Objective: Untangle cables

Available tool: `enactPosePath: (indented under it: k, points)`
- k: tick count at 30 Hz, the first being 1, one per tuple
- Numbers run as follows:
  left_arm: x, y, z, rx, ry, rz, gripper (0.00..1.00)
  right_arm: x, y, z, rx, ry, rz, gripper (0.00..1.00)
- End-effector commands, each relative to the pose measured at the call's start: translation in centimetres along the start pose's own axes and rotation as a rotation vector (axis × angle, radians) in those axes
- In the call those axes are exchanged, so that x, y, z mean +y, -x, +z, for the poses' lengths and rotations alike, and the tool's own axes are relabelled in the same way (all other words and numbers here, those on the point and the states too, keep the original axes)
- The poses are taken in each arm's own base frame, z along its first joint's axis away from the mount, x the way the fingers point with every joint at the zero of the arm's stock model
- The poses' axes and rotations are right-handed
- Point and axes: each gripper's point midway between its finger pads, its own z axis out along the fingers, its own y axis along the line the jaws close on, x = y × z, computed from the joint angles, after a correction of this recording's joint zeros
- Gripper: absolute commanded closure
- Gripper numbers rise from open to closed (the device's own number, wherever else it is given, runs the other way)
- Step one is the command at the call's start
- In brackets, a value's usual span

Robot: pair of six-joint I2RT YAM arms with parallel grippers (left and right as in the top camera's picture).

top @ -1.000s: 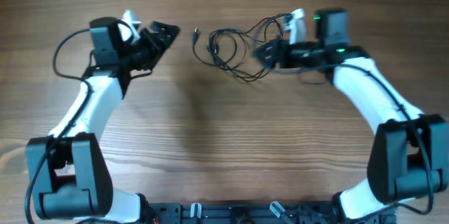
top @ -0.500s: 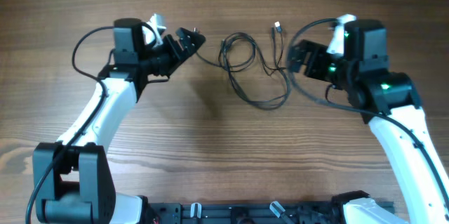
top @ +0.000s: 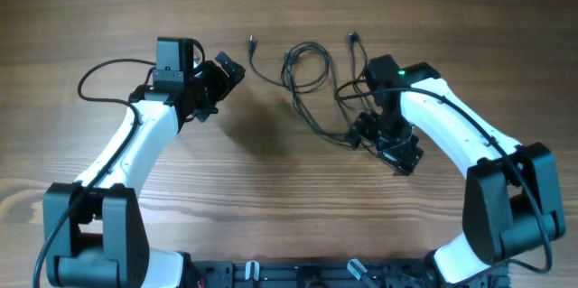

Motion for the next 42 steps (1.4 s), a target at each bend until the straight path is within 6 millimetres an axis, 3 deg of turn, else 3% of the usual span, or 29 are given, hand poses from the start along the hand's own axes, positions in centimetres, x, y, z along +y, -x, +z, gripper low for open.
enactPosePath:
  k: [1, 2, 5, 7, 9, 10, 12, 14, 15, 16, 17, 18, 19, 20, 21, 24, 25, 28, 29, 31, 32, 33, 34, 35, 36, 37, 39, 41, 42]
  points:
    - [0.1, 0.8, -0.5, -0.039, 0.011, -0.004, 0.0, -0.7, -0.6, -1.0, 0.053, -0.008, 0.177, 0.0]
    - [0.1, 0.8, -0.5, -0.039, 0.011, -0.004, 0.0, 0.1, -1.4, -1.6, 0.12, 0.043, 0.191, 0.0]
    - [0.0, 0.8, -0.5, -0.042, 0.008, -0.003, 0.0, 5.4, -3.6, -4.7, 0.377, 0.389, 0.083, 0.0]
    - [0.0, 0.8, -0.5, -0.042, 0.007, -0.003, 0.0, 10.1, -1.4, -7.2, 0.269, 0.689, -0.204, 0.0]
    - [0.0, 0.8, -0.5, -0.04, 0.008, -0.004, 0.0, 12.7, 0.0, -8.8, 0.137, 0.829, -0.39, 0.0]
    - [0.1, 0.7, -0.5, -0.038, 0.011, -0.004, 0.0, 13.1, 0.2, -9.1, 0.135, 0.843, -0.363, 0.0]
    - [0.4, 0.5, -0.5, -0.028, 0.023, -0.009, 0.0, 12.3, 0.1, -8.2, 0.259, 0.76, -0.065, 0.0]
    - [0.6, 0.3, -0.5, -0.021, 0.03, -0.012, 0.0, 10.4, -1.2, -6.6, 0.42, 0.611, 0.27, 0.0]
    - [0.6, 0.3, -0.5, -0.022, 0.029, -0.011, 0.0, 10.3, -0.9, -6.2, 0.428, 0.587, 0.361, 0.0]
    - [0.5, 0.4, -0.5, -0.024, 0.026, -0.01, 0.0, 10.8, 0.8, -6.0, 0.332, 0.611, 0.352, 0.0]
    - [0.5, 0.4, -0.5, -0.025, 0.025, -0.01, 0.0, 12.0, 3.7, -6.4, 0.117, 0.683, 0.159, 0.0]
    - [0.5, 0.4, -0.5, -0.025, 0.025, -0.01, 0.0, 13.7, 5.6, -7.8, -0.117, 0.757, -0.176, 0.0]
    - [0.5, 0.4, -0.5, -0.024, 0.026, -0.01, 0.0, 15.4, 5.6, -9.2, -0.259, 0.814, -0.477, 0.0]
    - [0.6, 0.2, -0.4, -0.019, 0.031, -0.011, 0.0, 16.9, 4.2, -10.5, -0.332, 0.884, -0.727, 0.0]
    - [0.7, 0.1, -0.4, -0.016, 0.035, -0.012, 0.0, 16.9, 4.6, -10.5, -0.338, 0.874, -0.685, 0.0]
    - [0.7, 0.1, -0.4, -0.016, 0.035, -0.012, 0.0, 12.9, 7.7, -7.0, -0.238, 0.659, -0.08, 0.0]
    - [0.7, 0.1, -0.4, -0.016, 0.034, -0.012, 0.0, 12.5, 8.1, -6.8, -0.264, 0.634, -0.077, 0.0]
    - [0.7, 0.1, -0.4, -0.016, 0.035, -0.012, 0.0, 13.3, 10.1, -8.3, -0.499, 0.589, -0.426, 0.0]
    - [0.7, 0.1, -0.4, -0.016, 0.035, -0.012, 0.0, 12.2, 11.3, -8.4, -0.549, 0.526, -0.397, 0.0]
    - [0.7, 0.1, -0.4, -0.014, 0.036, -0.013, 0.0, 5.5, 14.4, -7.9, -0.588, 0.306, 0.018, 0.0]
    - [0.9, 0.0, -0.4, -0.009, 0.042, -0.015, 0.0, 3.2, 14.6, -7.8, -0.559, 0.264, 0.153, 0.0]
    - [1.1, -0.2, -0.5, -0.003, 0.05, -0.018, 0.0, 1.8, 14.0, -7.5, -0.481, 0.266, 0.241, 0.0]
    - [1.1, -0.3, -0.5, 0.0, 0.053, -0.02, 0.0, 2.2, 12.6, -7.0, -0.353, 0.328, 0.248, 0.0]
    - [1.1, -0.3, -0.5, 0.002, 0.054, -0.02, 0.0, 3.3, 11.2, -6.9, -0.234, 0.413, 0.222, 0.0]
    - [1.1, -0.4, -0.4, 0.002, 0.053, -0.018, 0.0, 6.4, 7.5, -8.0, -0.005, 0.605, 0.094, 0.0]
    - [1.0, -0.5, -0.4, 0.005, 0.054, -0.027, 0.0, 8.8, 5.1, -9.9, 0.049, 0.772, -0.184, 0.0]
    - [0.9, -1.0, -0.3, 0.015, 0.056, -0.038, 0.0, 11.2, 3.1, -12.8, -0.043, 0.984, -0.622, 0.0]
    - [0.6, -1.5, -0.2, 0.024, 0.054, -0.025, 0.0, 11.9, 1.5, -14.2, -0.144, 1.088, -0.921, 0.0]
    - [0.3, -1.9, -0.1, 0.031, 0.051, -0.014, 0.0, 12.1, 1.6, -14.3, -0.193, 1.093, -0.989, 0.0]
